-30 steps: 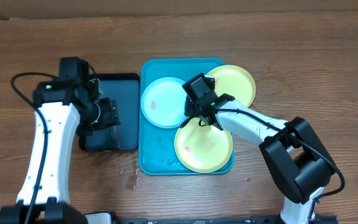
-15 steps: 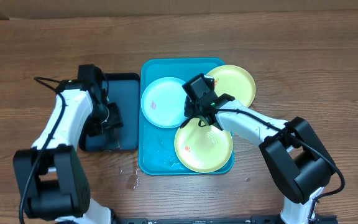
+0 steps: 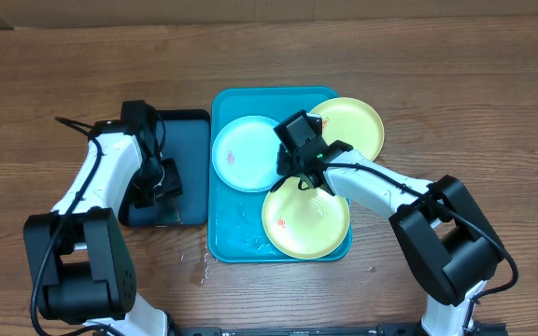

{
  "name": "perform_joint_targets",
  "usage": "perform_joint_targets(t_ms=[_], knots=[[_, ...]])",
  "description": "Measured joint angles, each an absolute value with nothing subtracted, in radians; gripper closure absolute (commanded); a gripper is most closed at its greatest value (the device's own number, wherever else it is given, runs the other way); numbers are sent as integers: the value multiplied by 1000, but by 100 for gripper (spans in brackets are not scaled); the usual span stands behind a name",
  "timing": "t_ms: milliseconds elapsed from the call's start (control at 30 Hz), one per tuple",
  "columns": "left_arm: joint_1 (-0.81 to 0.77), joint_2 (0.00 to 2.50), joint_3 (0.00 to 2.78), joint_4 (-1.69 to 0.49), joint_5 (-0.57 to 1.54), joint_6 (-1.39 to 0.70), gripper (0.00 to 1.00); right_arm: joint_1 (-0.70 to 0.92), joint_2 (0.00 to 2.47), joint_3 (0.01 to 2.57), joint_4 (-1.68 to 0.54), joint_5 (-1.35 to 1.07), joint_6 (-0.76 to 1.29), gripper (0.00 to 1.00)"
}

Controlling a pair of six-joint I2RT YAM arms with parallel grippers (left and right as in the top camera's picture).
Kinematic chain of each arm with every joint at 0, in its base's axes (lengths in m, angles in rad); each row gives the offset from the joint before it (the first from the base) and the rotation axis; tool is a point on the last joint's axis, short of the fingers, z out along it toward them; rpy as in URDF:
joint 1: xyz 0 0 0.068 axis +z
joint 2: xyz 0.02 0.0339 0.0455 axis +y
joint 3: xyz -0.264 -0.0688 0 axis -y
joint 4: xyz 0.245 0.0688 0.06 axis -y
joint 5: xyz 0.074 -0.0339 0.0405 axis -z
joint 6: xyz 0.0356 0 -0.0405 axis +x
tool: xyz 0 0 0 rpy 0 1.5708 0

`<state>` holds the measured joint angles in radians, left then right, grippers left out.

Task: Clean dirty plates on tray and stack at the side
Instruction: 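Move the left gripper down onto the green sponge on the black tray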

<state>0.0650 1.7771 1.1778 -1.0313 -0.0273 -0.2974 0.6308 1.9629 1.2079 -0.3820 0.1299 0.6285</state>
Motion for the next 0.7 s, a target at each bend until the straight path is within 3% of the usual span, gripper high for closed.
perform_joint_targets(t_ms=[600,700], knots=[[65,1777,1076,-911,-57,-297,55,631,1963,1208,-382,130,628,87],[65,1777,1055,-894,-57,-299,64,631,1963,1208,-381,129,628,87]])
